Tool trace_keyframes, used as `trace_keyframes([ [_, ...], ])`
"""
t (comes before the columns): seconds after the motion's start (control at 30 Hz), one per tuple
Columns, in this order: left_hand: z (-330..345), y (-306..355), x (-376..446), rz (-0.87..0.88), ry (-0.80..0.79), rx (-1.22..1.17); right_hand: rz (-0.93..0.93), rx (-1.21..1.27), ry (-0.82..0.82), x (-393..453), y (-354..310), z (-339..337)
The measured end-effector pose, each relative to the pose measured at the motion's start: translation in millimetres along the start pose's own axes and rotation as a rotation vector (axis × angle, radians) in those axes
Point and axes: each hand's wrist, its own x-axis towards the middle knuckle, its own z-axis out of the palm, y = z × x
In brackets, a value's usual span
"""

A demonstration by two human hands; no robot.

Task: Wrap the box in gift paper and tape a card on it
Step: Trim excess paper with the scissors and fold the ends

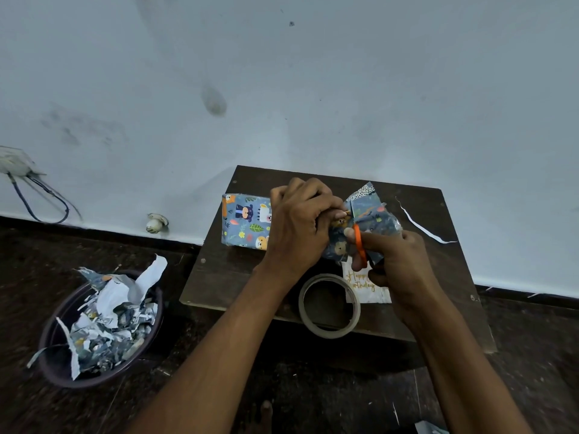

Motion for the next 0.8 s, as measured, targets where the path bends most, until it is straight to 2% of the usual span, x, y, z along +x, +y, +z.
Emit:
trace_keyframes([
  [0.2,-4.1,-1.6,-0.2,-0.080,-0.066,0.085,-0.042,-0.014,0.026,-2.7,1.8,1.0],
  [0.37,-12.3,-7.2,0.4,-0.037,-0.183,0.164,-0.022,-0.052,0.035,0.4,4.5,-1.8],
  [0.6,-14.8,-7.1,-2.5,-0.032,-0.104,0.141,0.046,-0.117,-0.037,0.1,4.2,0.0],
  [0.8,-14.9,-6.1,-2.9,-0.011,-0.132,0.105,0.104,-0.147,-0.052,3.3,5.2,4.0],
])
